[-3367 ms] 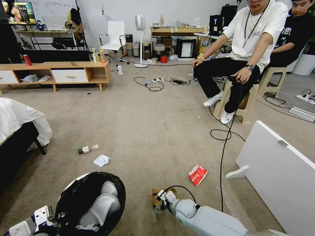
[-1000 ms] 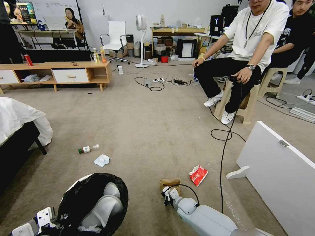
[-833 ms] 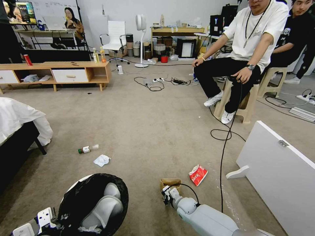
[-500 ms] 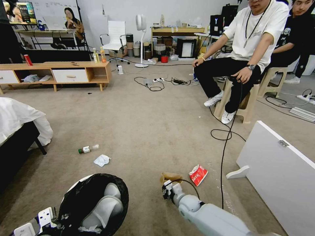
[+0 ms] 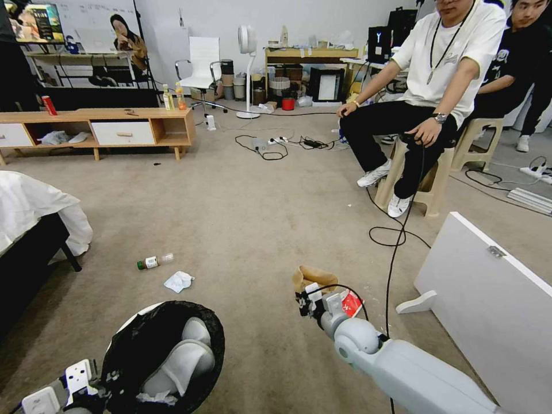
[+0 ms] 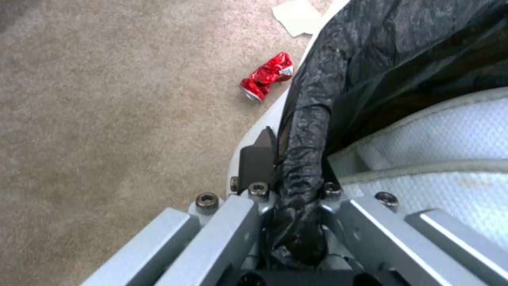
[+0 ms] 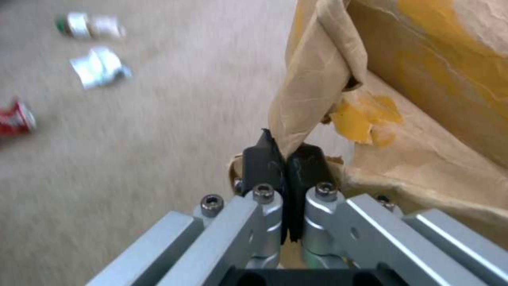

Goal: Pick up the trash bin and place the garbage on the floor into it.

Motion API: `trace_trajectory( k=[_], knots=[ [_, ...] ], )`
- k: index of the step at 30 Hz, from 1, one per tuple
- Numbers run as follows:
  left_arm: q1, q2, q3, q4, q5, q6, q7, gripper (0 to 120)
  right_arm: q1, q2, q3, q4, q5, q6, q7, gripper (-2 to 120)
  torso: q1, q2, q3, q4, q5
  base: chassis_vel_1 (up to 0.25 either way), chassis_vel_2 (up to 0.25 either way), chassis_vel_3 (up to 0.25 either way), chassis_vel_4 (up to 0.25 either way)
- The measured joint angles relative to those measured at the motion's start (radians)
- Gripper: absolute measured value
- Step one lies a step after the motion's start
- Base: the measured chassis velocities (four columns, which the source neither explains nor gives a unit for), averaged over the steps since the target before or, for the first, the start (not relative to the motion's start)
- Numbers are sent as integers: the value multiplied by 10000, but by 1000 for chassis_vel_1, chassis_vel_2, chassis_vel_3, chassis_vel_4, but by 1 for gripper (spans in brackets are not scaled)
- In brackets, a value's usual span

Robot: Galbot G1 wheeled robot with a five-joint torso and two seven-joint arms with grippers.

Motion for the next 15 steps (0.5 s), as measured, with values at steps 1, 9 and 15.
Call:
trace_trajectory(
  k=[1,9,15],
  knots=[
    [-18,10,24,0,-21,0,-4,1,-35,-156,292,539,4,0,2,0,0,0,0,1,0,0,0,0,0],
    [-141,55,166,-13,-206,0,-54,1,126,-652,1156,3021,1011,839,-779,0,0,0,0,1,-2,0,0,0,0],
    [-187,170,183,-29,-381,0,-110,1,563,-625,1288,4024,1894,1392,-1149,0,-1,1,0,1,-2,0,0,0,0]
  ],
)
